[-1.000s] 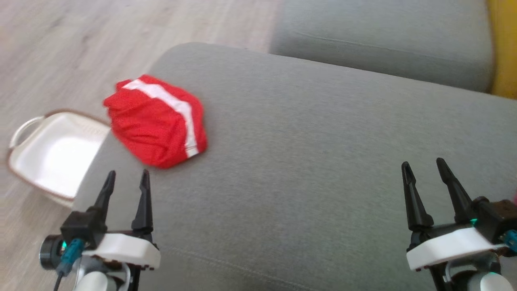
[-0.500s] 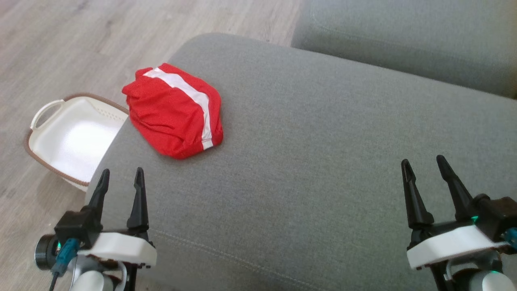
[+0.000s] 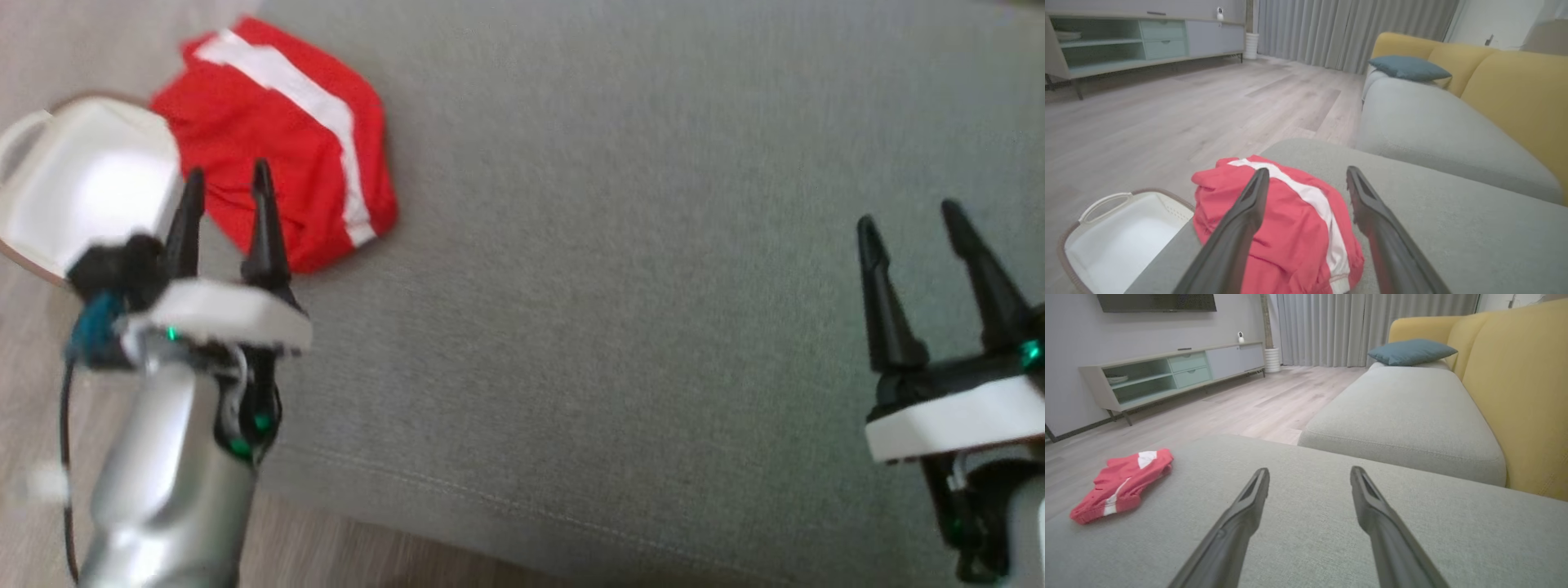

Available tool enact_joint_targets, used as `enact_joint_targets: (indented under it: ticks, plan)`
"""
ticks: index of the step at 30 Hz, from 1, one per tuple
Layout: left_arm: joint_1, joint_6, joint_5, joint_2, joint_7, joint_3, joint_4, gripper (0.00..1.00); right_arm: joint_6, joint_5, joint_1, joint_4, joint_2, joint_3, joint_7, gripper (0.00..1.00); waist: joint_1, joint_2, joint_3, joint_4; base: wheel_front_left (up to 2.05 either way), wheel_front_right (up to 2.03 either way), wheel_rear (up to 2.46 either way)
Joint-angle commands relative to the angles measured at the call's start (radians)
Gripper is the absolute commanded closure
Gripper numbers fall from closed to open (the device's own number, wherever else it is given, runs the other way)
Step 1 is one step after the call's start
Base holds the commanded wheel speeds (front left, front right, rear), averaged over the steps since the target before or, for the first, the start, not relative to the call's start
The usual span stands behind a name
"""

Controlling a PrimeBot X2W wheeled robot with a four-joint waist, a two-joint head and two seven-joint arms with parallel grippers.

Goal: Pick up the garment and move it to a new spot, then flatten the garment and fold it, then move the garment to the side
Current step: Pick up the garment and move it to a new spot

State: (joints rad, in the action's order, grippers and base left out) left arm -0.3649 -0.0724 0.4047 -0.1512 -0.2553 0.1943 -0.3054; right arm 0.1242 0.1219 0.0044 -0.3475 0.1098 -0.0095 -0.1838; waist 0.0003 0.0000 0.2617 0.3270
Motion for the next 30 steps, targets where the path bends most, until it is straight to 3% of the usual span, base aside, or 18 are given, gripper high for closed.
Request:
enact_joint_targets:
  ticks: [1, 8, 14, 15, 16, 18, 24, 30]
  plan:
    - [-0.068, 0.010, 0.013, -0.026, 0.008, -0.047, -0.025, 0.00, 0.007, -0.005, -0.033, -0.047, 0.018, 0.017, -0.007, 0.00, -0.0003, 0.0000, 0.118, -0.052, 0.00, 0.00, 0.00]
    - [-0.315, 0.108, 0.082, -0.045, 0.146, -0.046, -0.427, 0.00, 0.007, -0.005, -0.078, -0.068, 0.037, 0.018, -0.013, 0.00, -0.0003, 0.0000, 0.216, -0.088, 0.00, 0.00, 0.00]
    - [-0.434, 0.146, 0.119, -0.049, 0.284, -0.038, -0.692, 0.00, 0.007, 0.003, -0.093, -0.053, 0.036, 0.020, -0.004, 0.00, -0.0003, 0.0000, 0.222, -0.102, 0.00, 0.00, 0.00]
    - [-0.447, 0.151, 0.122, -0.052, 0.289, -0.038, -0.716, 0.13, 0.007, 0.004, -0.095, -0.049, 0.035, 0.019, -0.002, 0.00, -0.0003, 0.0000, 0.219, -0.103, 0.00, 0.00, 0.00]
    - [-0.456, 0.157, 0.123, -0.054, 0.296, -0.034, -0.738, 1.00, 0.007, 0.006, -0.096, -0.045, 0.034, 0.017, 0.000, 0.00, -0.0003, 0.0000, 0.215, -0.103, 0.00, 0.00, 0.00]
    - [-0.466, 0.170, 0.121, -0.056, 0.298, -0.021, -0.769, 1.00, 0.007, 0.008, -0.095, -0.036, 0.032, 0.014, 0.007, 0.00, -0.0003, 0.0000, 0.199, -0.101, 0.00, 0.00, 0.00]
    - [-0.461, 0.143, 0.069, -0.087, 0.061, -0.001, -0.751, 1.00, 0.007, 0.011, -0.076, 0.002, 0.017, 0.016, 0.042, 0.00, -0.0003, 0.0000, 0.083, -0.093, 0.00, 0.00, 0.00]
    - [-0.372, 0.105, 0.046, -0.101, 0.000, -0.008, -0.610, 1.00, 0.007, 0.024, -0.033, 0.035, -0.007, 0.022, 0.068, 0.00, -0.0003, 0.0000, -0.050, -0.104, 0.00, 0.00, 0.00]
